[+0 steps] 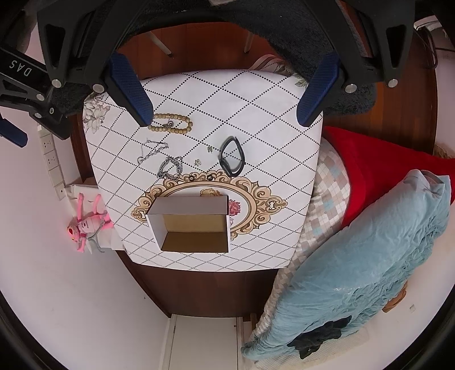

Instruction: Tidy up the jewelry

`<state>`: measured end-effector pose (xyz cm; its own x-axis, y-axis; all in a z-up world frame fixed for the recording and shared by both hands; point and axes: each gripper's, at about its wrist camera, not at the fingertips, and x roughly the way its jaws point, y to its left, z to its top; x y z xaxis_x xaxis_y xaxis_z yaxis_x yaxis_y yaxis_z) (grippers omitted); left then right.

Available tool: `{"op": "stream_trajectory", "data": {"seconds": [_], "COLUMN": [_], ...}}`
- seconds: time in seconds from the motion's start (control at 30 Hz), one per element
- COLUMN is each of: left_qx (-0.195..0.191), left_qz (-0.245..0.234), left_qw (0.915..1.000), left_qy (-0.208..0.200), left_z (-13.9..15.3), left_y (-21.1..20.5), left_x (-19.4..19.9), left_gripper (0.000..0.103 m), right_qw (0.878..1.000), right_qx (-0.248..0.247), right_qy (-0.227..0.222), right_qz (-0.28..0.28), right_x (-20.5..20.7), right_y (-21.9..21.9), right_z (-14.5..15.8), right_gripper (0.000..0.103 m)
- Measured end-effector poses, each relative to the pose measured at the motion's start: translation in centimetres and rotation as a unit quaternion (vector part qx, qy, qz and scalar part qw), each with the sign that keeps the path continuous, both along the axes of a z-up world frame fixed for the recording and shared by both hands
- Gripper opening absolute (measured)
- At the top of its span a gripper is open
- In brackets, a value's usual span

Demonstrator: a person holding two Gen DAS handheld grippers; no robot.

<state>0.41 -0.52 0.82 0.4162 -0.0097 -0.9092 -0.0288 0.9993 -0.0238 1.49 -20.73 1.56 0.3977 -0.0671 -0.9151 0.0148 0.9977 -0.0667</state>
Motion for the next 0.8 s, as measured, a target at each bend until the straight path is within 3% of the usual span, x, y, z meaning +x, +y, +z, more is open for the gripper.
{"op": "stream_trajectory", "data": {"seconds": [0.8], "left_qx": [-0.004], "left_qz": [-0.003], "left_qw": [1.0], "left_qy": [-0.003], "left_z": [-0.24], "left_y": [-0.16], "left_x": [-0.24], "left_gripper": [0.103], "right_qw": [1.0], "right_qx": [-0.003], "right_qy": [-0.002], "right_qz": [0.0], "right_x": [0.08], "right_y": [0.0], "right_z": [0.31], "right_gripper": [0.103]}}
